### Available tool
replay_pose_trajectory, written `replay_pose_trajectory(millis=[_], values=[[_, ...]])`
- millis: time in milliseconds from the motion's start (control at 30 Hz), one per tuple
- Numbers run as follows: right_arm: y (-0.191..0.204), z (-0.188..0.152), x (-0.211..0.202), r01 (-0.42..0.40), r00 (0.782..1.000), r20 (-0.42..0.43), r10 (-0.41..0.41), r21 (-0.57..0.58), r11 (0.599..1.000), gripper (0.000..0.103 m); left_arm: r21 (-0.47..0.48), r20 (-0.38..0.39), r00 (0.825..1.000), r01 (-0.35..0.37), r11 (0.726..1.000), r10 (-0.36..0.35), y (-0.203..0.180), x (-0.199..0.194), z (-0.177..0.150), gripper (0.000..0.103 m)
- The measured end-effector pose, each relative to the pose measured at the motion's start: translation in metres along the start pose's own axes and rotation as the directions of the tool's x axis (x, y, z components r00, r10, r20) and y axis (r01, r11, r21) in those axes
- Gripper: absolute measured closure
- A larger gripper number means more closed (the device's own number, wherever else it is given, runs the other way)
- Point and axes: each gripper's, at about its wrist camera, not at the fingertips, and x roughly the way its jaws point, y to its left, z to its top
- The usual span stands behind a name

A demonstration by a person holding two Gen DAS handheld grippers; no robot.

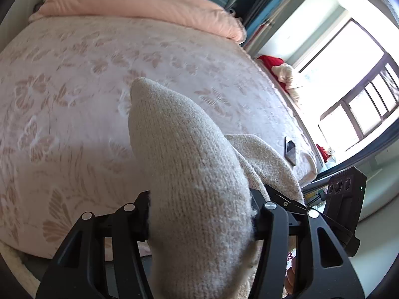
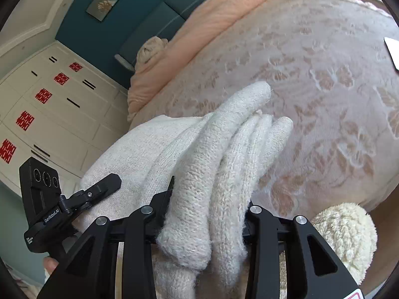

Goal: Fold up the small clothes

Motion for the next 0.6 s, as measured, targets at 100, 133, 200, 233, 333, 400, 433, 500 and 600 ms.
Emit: replay_pose_trajectory(millis=[100, 133, 200, 233, 333, 400, 433, 500, 600], values=[[0.04, 0.028, -0.051, -0.008, 0.989, 0.147, 0.023, -0.098, 0.995, 0.068, 0.107, 0.097, 0.993, 0.057, 0.993, -0.067, -0.036, -0.04, 0.021, 0.05], [0.056, 0.037, -0.068, -0.015, 0.979, 0.199, 0.042, -0.136, 0.991, 0.068, 0.137, 0.131, 0.987, 0.074, 0.988, -0.093, -0.048, -0.054, 0.03, 0.05], [0.088, 0.056, -0.1, -0.02, 0.952, 0.294, 0.085, -0.22, 0.975, 0.068, 0.195, 0.212, 0.965, 0.111, 0.974, -0.153, -0.069, -0.088, 0.048, 0.05], [0.108, 0.063, -0.115, -0.019, 0.934, 0.34, 0.113, -0.268, 0.963, 0.068, 0.222, 0.252, 0.95, 0.129, 0.967, -0.184, -0.078, -0.106, 0.056, 0.05], [0.162, 0.083, -0.151, -0.01, 0.873, 0.444, 0.202, -0.397, 0.918, 0.068, 0.316, 0.372, 0.888, 0.154, 0.936, -0.272, -0.101, -0.165, 0.081, 0.05], [0.195, 0.095, -0.167, -0.014, 0.83, 0.488, 0.271, -0.467, 0.884, 0.067, 0.376, 0.447, 0.836, 0.148, 0.915, -0.319, -0.113, -0.205, 0.095, 0.05], [0.21, 0.101, -0.173, -0.025, 0.811, 0.497, 0.309, -0.498, 0.867, 0.067, 0.403, 0.482, 0.807, 0.14, 0.904, -0.34, -0.117, -0.226, 0.1, 0.049], [0.236, 0.109, -0.18, -0.05, 0.773, 0.509, 0.38, -0.547, 0.835, 0.067, 0.443, 0.54, 0.755, 0.122, 0.888, -0.373, -0.119, -0.26, 0.11, 0.048], [0.262, 0.116, -0.177, -0.094, 0.73, 0.5, 0.466, -0.602, 0.793, 0.067, 0.469, 0.6, 0.693, 0.1, 0.878, -0.4, -0.11, -0.303, 0.119, 0.047]])
